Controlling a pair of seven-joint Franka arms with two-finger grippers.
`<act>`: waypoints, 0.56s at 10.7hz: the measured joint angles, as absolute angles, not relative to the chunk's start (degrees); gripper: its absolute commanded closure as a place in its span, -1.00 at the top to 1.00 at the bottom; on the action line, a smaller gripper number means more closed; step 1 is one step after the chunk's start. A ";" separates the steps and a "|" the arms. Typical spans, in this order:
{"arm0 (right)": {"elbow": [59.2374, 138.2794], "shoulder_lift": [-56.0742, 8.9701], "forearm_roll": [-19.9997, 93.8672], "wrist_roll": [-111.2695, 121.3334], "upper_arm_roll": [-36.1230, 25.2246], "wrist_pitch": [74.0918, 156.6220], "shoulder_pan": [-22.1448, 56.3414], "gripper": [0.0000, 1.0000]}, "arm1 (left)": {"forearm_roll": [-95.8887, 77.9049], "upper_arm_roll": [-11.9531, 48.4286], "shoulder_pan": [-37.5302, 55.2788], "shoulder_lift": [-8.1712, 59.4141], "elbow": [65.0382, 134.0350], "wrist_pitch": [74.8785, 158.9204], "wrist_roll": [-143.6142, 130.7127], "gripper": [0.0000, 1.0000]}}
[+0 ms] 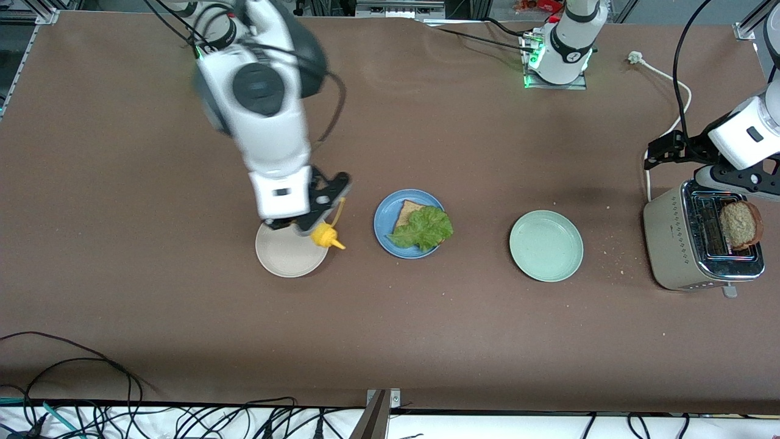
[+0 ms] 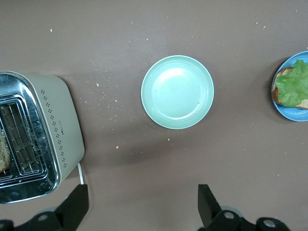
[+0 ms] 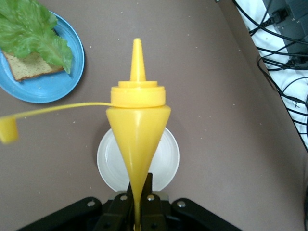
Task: Make sandwich in blue plate with both arms
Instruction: 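Carry the mustard bottle back while the left gripper reaches the toaster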
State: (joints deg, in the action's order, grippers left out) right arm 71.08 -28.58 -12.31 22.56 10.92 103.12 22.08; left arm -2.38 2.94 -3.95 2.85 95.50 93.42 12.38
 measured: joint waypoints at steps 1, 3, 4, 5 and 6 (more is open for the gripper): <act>71.39 -27.20 -6.41 28.73 10.95 103.08 17.54 -1.00 | -2.38 2.95 -4.31 3.05 95.51 93.42 12.38 1.00; 72.86 -25.64 5.53 42.08 10.92 102.87 8.54 -1.00 | -2.38 2.91 -6.03 3.68 95.51 93.42 12.43 1.00; 74.01 -25.53 11.74 49.90 10.67 102.75 4.14 -1.00 | -2.38 2.89 -6.86 4.01 95.51 93.42 12.50 1.00; 75.82 -25.56 18.74 58.52 8.93 102.65 0.91 -1.00 | -2.38 2.89 -7.24 4.26 95.51 93.42 12.51 1.00; 78.46 -25.62 27.28 68.14 4.98 102.44 -0.41 -1.00 | -2.38 2.94 -7.27 4.34 95.50 93.42 12.50 1.00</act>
